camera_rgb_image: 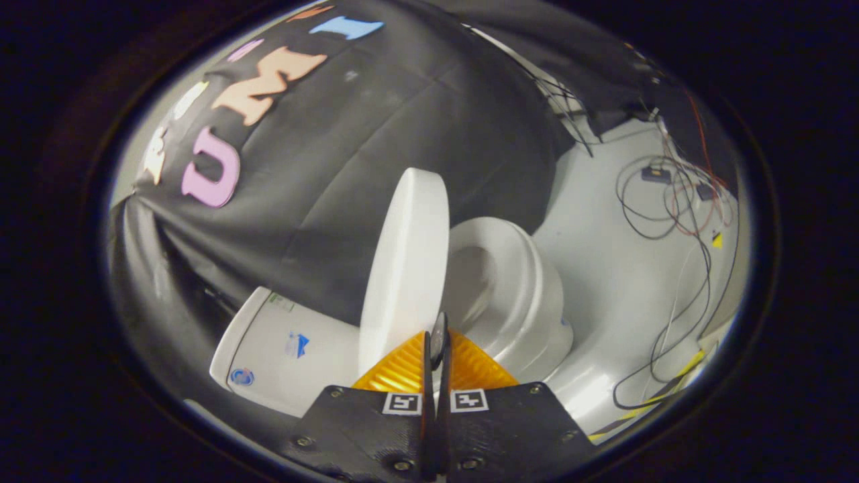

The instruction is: Open the toilet lid.

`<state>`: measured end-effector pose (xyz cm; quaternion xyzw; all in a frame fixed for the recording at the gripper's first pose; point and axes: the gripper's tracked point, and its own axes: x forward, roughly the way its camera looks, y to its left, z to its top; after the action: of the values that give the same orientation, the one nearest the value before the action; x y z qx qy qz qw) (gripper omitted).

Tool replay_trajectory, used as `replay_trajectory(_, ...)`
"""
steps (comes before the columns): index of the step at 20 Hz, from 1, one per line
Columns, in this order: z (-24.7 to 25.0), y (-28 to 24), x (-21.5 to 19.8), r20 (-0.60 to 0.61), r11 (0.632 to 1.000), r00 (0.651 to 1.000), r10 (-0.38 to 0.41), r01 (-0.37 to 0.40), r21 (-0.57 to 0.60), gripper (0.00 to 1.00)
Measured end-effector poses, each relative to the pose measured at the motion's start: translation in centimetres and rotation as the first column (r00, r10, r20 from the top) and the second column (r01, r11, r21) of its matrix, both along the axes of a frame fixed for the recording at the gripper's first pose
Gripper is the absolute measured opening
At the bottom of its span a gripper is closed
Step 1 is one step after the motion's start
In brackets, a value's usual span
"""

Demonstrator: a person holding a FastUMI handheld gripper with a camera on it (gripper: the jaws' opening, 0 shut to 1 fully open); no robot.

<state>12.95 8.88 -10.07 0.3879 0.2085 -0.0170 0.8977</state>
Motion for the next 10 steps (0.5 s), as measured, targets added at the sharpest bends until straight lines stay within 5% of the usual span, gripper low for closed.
replay_trajectory(5, 4.4, 2.1, 0.0, 0.055, 0.967, 0.991, 0.12, -0.104, -0.231, 0.01)
replay_trajectory(10, 5.9, 3.0, 0.1, 0.068, 0.932, 0.984, 0.165, -0.134, -0.336, 0.02)
